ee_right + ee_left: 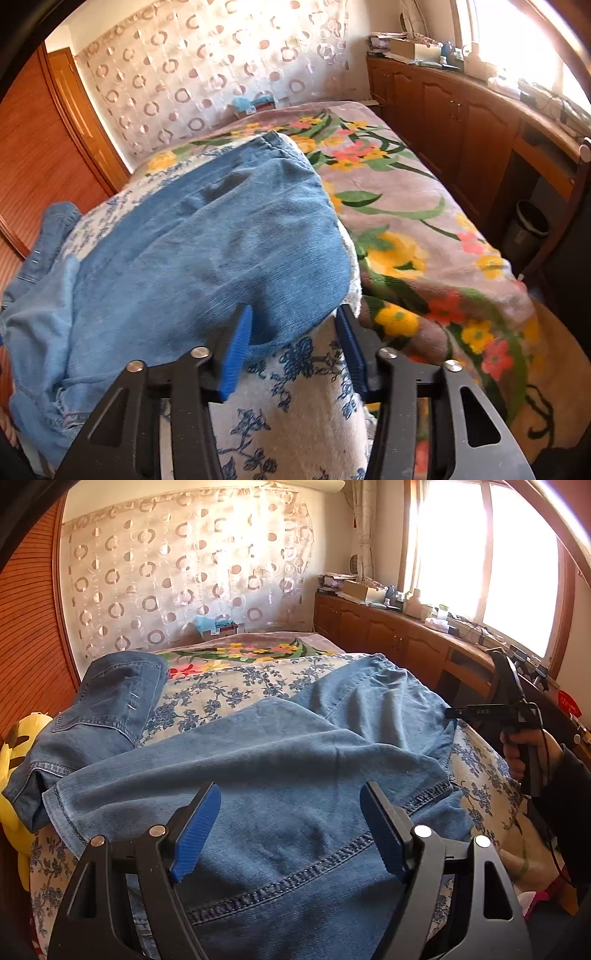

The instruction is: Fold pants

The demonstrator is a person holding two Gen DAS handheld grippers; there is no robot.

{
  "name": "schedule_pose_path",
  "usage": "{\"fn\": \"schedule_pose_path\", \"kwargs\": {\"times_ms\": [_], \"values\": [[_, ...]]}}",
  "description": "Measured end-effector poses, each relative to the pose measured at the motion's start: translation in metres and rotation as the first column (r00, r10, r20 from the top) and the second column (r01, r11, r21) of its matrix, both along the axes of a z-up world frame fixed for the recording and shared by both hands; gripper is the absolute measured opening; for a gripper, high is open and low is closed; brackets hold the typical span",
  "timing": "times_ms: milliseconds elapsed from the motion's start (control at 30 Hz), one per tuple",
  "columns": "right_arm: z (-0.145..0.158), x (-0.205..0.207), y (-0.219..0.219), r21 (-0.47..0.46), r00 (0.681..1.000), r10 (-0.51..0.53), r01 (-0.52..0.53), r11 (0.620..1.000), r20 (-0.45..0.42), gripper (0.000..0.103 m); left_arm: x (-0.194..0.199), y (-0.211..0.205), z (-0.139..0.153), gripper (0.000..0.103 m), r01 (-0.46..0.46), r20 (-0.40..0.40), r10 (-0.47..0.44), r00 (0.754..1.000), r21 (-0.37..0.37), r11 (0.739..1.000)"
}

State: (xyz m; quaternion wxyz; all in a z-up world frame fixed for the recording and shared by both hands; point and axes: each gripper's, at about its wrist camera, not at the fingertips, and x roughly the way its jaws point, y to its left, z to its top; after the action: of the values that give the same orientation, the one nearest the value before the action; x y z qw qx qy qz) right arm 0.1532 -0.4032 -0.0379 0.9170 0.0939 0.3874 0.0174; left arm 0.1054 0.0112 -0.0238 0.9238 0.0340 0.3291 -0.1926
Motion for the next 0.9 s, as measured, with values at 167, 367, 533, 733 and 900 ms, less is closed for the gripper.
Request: {"fn": "schedule_pose_path", "kwargs": {"times_ms": [167,367,533,733,900], "values": [[0.003,0.005,0.005,-0.059,0.999,-0.048,0.049,0.997,0.012,0.005,-0.001,0.0,-0.002,0.079,-0.003,-0.002,0.003,1.0,0.001,1.0],[0.014,-0.004,0.012,-0.038,0.996,0.01,-0.007,0.999,0.083,0.002,-0.003,0.006,-0.002,0.078,-0.019,-0.003,0.019,1.0,-0.005,1.0],[0.04,-0.017,0.032,-0.035,0.984,0.072,-0.067,0.997,0.162,0.002,-0.007,0.013,0.001,0.079,-0.037,0.005,0.037,0.999,-0.013,0.999],[0.077,-0.04,0.069,-0.044,0.949,0.189,-0.184,0.982,0.253,0.002,-0.013,0.028,0.008,0.079,-0.065,0.023,0.065,0.998,-0.018,0.998],[0.103,-0.067,0.118,-0.064,0.892,0.327,-0.323,0.944,0.311,0.002,-0.019,0.047,0.017,0.079,-0.101,0.037,0.102,0.994,-0.032,0.994]]}}
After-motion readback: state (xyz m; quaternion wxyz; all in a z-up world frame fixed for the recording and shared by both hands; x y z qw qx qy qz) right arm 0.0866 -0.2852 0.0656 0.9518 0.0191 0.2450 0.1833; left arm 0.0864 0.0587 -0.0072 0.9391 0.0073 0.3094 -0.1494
